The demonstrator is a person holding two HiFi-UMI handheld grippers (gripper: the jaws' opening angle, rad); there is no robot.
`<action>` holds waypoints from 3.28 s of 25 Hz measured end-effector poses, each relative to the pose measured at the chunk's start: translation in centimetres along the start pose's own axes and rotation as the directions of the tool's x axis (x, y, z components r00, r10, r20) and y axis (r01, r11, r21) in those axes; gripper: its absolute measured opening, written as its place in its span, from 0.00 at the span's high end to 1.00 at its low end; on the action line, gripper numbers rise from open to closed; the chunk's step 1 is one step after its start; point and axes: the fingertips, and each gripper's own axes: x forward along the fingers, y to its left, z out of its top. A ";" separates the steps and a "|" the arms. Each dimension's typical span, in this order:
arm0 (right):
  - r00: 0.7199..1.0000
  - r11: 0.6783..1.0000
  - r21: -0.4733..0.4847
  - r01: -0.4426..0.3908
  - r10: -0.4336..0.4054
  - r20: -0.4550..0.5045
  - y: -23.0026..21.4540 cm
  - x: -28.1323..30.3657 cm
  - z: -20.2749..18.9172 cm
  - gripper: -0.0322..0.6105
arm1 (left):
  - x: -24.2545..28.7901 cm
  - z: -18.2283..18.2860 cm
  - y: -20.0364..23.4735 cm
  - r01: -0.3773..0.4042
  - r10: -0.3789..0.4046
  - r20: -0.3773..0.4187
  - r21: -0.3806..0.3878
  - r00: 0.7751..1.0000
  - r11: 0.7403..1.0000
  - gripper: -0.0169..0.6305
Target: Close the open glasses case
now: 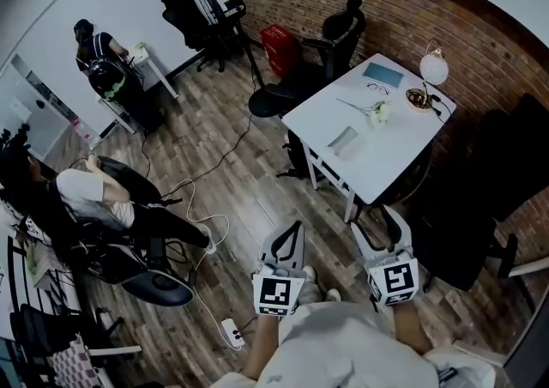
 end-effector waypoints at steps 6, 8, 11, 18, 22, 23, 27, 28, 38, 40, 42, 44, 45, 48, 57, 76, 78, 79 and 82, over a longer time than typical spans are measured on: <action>1.000 1.000 -0.004 0.004 -0.004 -0.014 -0.6 2.2 -0.1 0.51 | 1.8 -0.5 1.4 0.004 -0.004 -0.004 -0.014 1.000 1.000 0.97; 1.000 1.000 -0.004 0.009 -0.009 -0.018 -0.8 3.2 -0.3 0.51 | 2.6 -0.8 2.1 0.010 -0.010 -0.004 -0.014 1.000 1.000 0.97; 1.000 1.000 0.007 0.021 -0.021 -0.019 -1.0 4.8 -0.2 0.51 | 3.9 -1.0 3.4 0.020 -0.020 -0.004 -0.011 1.000 1.000 0.97; 0.999 0.999 0.009 0.044 -0.044 -0.022 -1.7 9.2 -0.5 0.51 | 7.1 -1.5 6.7 0.042 -0.042 -0.014 0.000 0.999 0.999 0.97; 0.997 0.997 0.021 0.070 -0.069 -0.025 -2.3 11.7 -0.4 0.51 | 9.0 -1.4 8.6 0.062 -0.061 -0.013 0.004 0.998 0.998 0.97; 0.997 0.997 0.018 0.071 -0.070 -0.023 -2.5 12.4 -0.3 0.51 | 9.5 -1.4 9.1 0.066 -0.066 -0.013 0.005 0.998 0.998 0.97; 0.996 0.996 0.016 0.090 -0.090 -0.023 -2.7 14.8 -0.2 0.51 | 11.4 -1.7 11.0 0.083 -0.083 -0.010 0.008 0.996 0.996 0.97; 0.995 0.995 0.019 0.098 -0.098 -0.026 -2.8 15.3 -0.2 0.51 | 11.8 -1.6 11.5 0.088 -0.088 -0.007 0.007 0.996 0.996 0.97; 0.985 0.986 0.007 0.168 -0.167 -0.037 -3.6 19.9 0.6 0.51 | 15.9 -1.2 15.6 0.149 -0.149 0.017 0.006 0.989 0.989 0.97; 0.983 0.984 0.001 0.178 -0.178 -0.040 -3.7 20.5 0.6 0.51 | 16.6 -1.2 16.1 0.162 -0.163 0.023 0.004 0.986 0.987 0.97; 0.979 0.980 0.007 0.200 -0.199 -0.053 -3.9 20.9 0.4 0.51 | 17.2 -1.3 16.4 0.178 -0.178 0.027 0.000 0.984 0.984 0.97; 0.975 0.977 0.008 0.213 -0.212 -0.061 -4.1 21.4 0.2 0.51 | 17.9 -1.5 16.8 0.190 -0.190 0.030 -0.005 0.981 0.982 0.97; 0.974 0.976 0.006 0.217 -0.217 -0.065 -4.2 21.7 0.2 0.51 | 18.1 -1.5 17.0 0.195 -0.195 0.032 -0.008 0.980 0.981 0.97; 0.971 0.973 0.000 0.230 -0.229 -0.073 -4.0 22.6 0.3 0.51 | 18.7 -1.7 18.0 0.205 -0.205 0.035 -0.014 0.978 0.979 0.97; 0.960 0.964 -0.002 0.266 -0.265 -0.084 -3.1 24.1 0.2 0.51 | 19.7 -1.8 19.9 0.240 -0.239 0.051 -0.016 0.970 0.971 0.97; 0.947 0.950 -0.002 0.312 -0.311 -0.077 -6.3 26.5 0.1 0.51 | 24.5 -1.3 20.0 0.290 -0.290 0.054 0.003 0.956 0.957 0.97; 0.944 0.947 0.003 0.320 -0.319 -0.080 -6.9 27.0 0.0 0.51 | 25.3 -1.3 20.2 0.292 -0.292 0.054 0.004 0.955 0.956 0.97; 0.943 0.947 0.005 0.323 -0.321 -0.082 -7.3 27.2 -0.1 0.51 | 25.8 -1.2 20.2 0.294 -0.294 0.053 0.005 0.954 0.956 0.97; 0.941 0.944 0.008 0.329 -0.327 -0.086 -8.6 28.0 -0.4 0.51 | 27.3 -1.2 20.0 0.301 -0.301 0.052 0.007 0.952 0.953 0.97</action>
